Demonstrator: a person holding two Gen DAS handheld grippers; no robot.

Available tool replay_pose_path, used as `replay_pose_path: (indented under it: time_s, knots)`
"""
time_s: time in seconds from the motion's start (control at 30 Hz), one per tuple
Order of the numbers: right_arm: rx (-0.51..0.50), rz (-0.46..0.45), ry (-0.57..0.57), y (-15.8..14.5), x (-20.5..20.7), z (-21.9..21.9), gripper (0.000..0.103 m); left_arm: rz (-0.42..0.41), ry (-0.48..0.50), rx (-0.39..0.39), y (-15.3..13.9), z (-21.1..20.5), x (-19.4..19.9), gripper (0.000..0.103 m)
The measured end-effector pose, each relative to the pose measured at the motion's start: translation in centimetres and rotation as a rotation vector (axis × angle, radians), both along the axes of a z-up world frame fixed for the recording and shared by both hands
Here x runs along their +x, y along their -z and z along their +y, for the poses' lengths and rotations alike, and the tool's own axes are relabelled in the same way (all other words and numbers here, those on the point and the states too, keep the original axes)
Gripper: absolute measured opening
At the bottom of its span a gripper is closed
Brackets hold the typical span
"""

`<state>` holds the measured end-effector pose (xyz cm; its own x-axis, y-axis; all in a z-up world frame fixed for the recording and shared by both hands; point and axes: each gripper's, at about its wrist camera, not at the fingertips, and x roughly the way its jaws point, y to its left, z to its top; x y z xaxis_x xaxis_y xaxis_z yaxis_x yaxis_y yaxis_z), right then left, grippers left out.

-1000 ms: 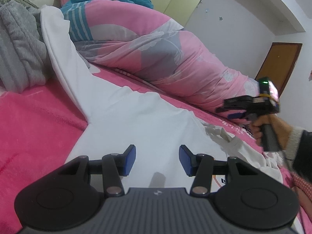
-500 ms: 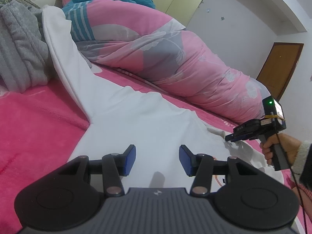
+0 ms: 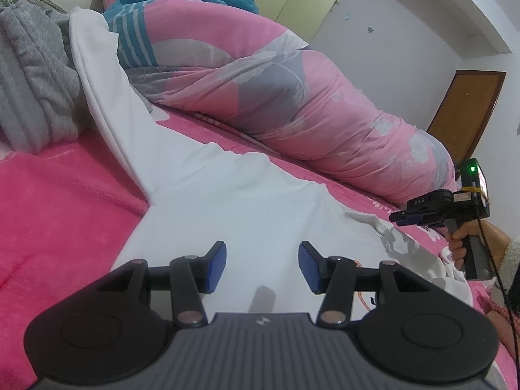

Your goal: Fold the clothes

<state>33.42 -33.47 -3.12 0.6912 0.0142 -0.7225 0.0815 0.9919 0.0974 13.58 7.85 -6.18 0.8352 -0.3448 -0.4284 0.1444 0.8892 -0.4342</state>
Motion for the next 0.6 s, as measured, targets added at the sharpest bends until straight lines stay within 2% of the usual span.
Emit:
replay_pose_path:
  time_s: [0.17,0.37,0.47,0.6]
  knots:
    - [0.018,-0.004,-0.006,1.0,0.5,0.9,0.018,0.004,0.002,-0.005,0.1,0.1,0.0,0.051]
    - [0.052,-0.02,0.045,0.6,-0.6,0.9,0.018,0.013,0.003,-0.013,0.2,0.2,0.0,0.051]
    - [0.098,0.002,0.051,-0.3,-3.6,1.0,0.019,-0.002,0.01,-0.002,-0.1,0.0,-0.2,0.055]
    - [0.123,0.021,-0.002,-0.3,-10.7,3.4,0.025,-0.062,0.072,0.031,-1.7,-1.1,-1.2,0.065]
